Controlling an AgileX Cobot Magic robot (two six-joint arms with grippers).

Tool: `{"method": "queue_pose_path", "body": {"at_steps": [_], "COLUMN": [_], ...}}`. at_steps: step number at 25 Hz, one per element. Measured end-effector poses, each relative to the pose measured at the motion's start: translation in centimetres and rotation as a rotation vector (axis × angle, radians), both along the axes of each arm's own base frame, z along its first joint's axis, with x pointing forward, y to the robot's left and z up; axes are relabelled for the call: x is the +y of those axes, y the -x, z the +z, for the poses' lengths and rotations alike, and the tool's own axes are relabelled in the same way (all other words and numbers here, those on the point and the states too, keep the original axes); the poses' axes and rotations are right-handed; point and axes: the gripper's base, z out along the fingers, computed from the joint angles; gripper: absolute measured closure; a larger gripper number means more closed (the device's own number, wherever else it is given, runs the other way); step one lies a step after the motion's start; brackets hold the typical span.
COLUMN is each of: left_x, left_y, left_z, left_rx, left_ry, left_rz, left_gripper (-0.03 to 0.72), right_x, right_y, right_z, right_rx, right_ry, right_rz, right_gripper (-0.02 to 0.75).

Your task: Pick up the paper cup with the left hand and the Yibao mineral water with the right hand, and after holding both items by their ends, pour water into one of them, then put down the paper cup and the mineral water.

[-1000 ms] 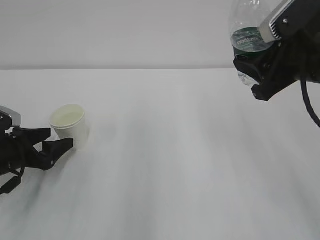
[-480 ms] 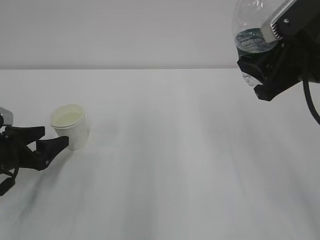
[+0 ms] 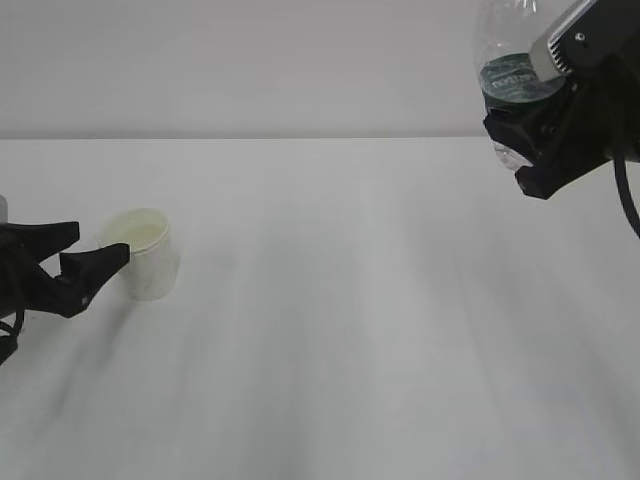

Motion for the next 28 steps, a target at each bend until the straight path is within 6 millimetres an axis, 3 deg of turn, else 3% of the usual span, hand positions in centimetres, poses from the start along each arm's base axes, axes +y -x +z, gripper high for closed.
{"method": "queue_pose_path", "body": {"at_steps": [4,12,28], "left_x": [-0.1,-0.3,-0.4], "left_y": [1.0,4.9,5.4], "left_z": [0.7,-0.7,2.0], "left_rx": [-0.010,0.115,0.004], "left_ry": [-0.001,0.009,-0.001], "left_rz": [0.000,0.011,0.007], "left_gripper": [0.095,0.105,0.136], "right_x": [-0.3,-2.7,-2.6], "right_y": [-0.1,-0.6,-1.0], "right_z": [0.0,0.1,-0.6], "right_rx": [0.005,0.009,0.032], "right_ry": [-0.016,-0.068,-0.065], "right_rz": [-0.021,-0.123,-0.125], "right_gripper": [0.327,0.327,0.327]}}
